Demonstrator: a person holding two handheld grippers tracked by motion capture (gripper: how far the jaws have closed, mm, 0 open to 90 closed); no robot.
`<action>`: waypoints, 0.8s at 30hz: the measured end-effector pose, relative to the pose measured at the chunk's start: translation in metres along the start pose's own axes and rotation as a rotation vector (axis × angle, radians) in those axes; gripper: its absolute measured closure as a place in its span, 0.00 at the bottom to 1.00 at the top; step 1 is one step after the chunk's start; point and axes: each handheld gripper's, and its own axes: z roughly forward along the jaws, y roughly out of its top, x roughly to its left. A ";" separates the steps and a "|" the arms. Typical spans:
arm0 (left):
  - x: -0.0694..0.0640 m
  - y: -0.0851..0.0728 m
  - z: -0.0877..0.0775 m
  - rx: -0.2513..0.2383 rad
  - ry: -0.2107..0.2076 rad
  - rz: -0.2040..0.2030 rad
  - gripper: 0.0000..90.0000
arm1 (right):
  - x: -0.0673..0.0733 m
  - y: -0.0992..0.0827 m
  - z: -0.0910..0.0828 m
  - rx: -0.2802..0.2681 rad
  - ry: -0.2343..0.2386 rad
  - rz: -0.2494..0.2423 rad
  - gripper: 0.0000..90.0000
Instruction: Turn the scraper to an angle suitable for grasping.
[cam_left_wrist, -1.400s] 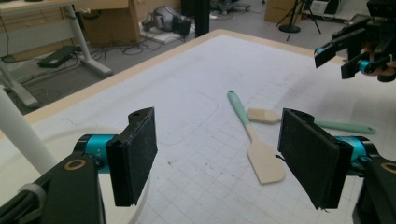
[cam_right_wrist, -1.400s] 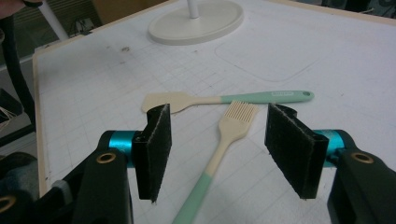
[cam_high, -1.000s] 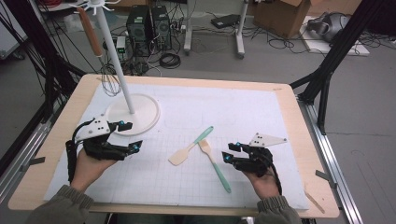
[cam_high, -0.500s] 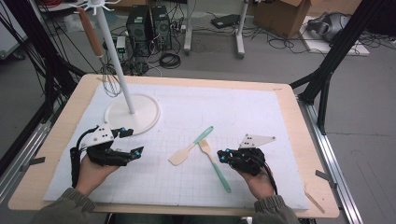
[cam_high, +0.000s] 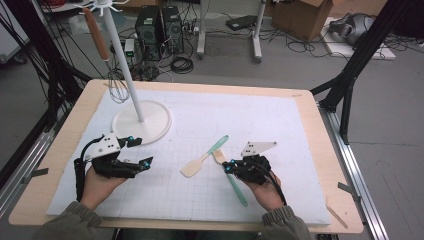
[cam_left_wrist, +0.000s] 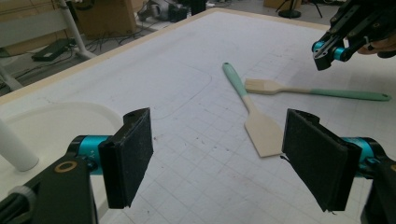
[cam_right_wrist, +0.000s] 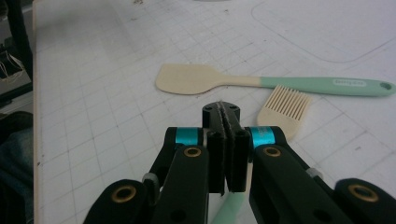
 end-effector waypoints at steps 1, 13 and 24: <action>0.000 0.000 0.000 -0.001 0.000 0.002 0.28 | 0.000 0.002 0.003 0.010 0.004 0.002 0.99; 0.000 0.000 -0.001 -0.004 -0.009 0.000 0.29 | 0.000 0.023 0.045 0.058 0.070 -0.032 0.99; 0.000 0.000 -0.002 -0.016 -0.015 0.004 0.29 | -0.004 0.029 0.073 0.102 0.089 -0.002 0.99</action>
